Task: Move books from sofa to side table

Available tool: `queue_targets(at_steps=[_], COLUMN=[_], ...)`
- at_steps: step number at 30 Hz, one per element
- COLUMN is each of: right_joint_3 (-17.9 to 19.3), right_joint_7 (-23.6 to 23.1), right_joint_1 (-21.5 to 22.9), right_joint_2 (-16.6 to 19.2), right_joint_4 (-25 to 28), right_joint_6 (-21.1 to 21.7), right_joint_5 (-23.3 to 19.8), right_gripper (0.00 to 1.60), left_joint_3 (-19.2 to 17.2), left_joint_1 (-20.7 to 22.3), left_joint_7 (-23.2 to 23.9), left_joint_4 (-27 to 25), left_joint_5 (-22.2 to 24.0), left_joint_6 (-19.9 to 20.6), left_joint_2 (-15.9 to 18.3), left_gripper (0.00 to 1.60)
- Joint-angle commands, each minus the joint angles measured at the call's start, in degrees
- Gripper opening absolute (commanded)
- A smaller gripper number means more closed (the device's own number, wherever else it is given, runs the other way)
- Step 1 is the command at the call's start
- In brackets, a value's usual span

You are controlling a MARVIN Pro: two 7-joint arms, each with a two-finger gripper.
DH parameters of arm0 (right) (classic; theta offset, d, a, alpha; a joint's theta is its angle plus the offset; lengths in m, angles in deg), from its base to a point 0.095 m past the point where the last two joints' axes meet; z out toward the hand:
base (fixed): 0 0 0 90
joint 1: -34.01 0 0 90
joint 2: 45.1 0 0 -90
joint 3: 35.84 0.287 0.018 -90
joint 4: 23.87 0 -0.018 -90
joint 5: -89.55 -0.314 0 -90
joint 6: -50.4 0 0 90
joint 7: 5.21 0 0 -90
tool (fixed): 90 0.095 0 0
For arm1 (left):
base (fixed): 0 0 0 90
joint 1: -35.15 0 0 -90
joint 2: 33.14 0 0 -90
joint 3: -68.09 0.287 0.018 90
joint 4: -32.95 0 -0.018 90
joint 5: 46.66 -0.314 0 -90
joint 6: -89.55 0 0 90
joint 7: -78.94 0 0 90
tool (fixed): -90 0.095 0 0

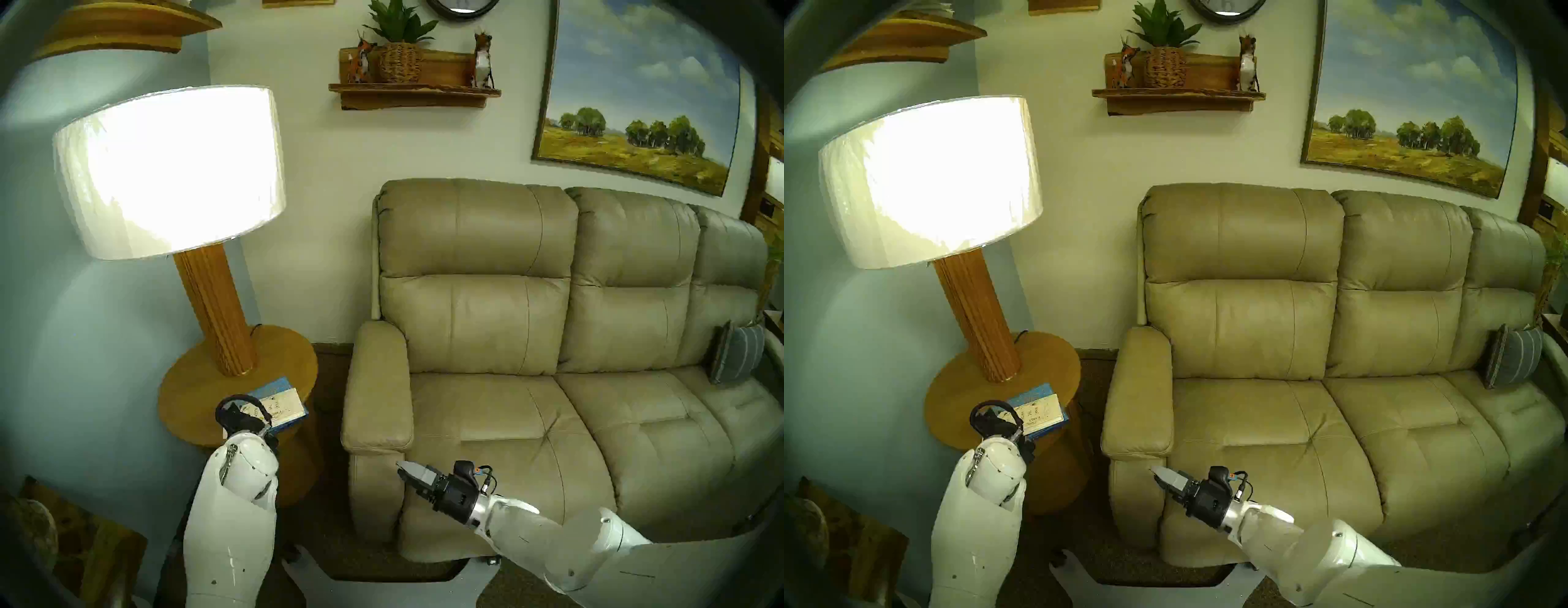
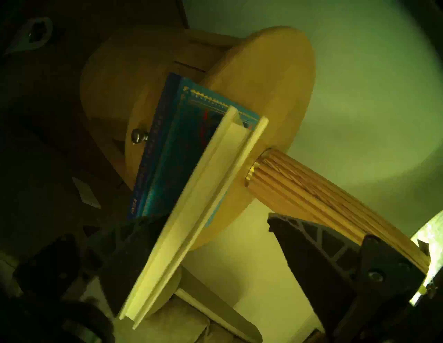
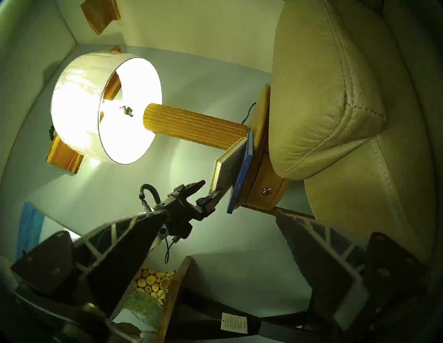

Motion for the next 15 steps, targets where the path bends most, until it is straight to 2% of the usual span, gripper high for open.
queue_targets(at_steps=[1, 3, 7, 8, 15], right_joint_3=[-1.1, -1.3, -1.6, -1.6, -2.0], right_joint_7=[-0.4, -0.4, -0.4, -0.4, -0.4], right_joint_1=[-0.1, -0.2, -0.2, -0.1, -0.1], right_joint_2=[-0.5, -0.6, -0.7, -0.7, -0.7], right_joint_4=[-0.1, -0.1, -0.1, -0.1, -0.1], right_joint_6=[-0.3, -0.4, -0.6, -0.6, -0.7], right_joint_5=[-1.4, -1.5, -1.8, -1.8, -2.2], right_gripper=[1.60, 1.60, 1.60, 1.60, 1.60], left_joint_3=[-1.8, -2.7, -3.1, -2.9, -1.5], left_joint_1=[-0.1, 1.1, 2.7, 2.9, 3.5], left_joint_7=[0.5, 0.7, 0.6, 0.8, 1.0], left_joint_4=[-0.1, 2.1, 3.1, 3.2, 2.7], left_joint_5=[1.6, 2.8, 2.8, 3.0, 2.1], left_joint_6=[0.9, 2.3, 2.1, 3.4, 4.2], left_joint_2=[-0.1, 0.4, 0.9, 1.3, 1.8], left_gripper=[1.60, 1.57, 1.60, 1.60, 1.60])
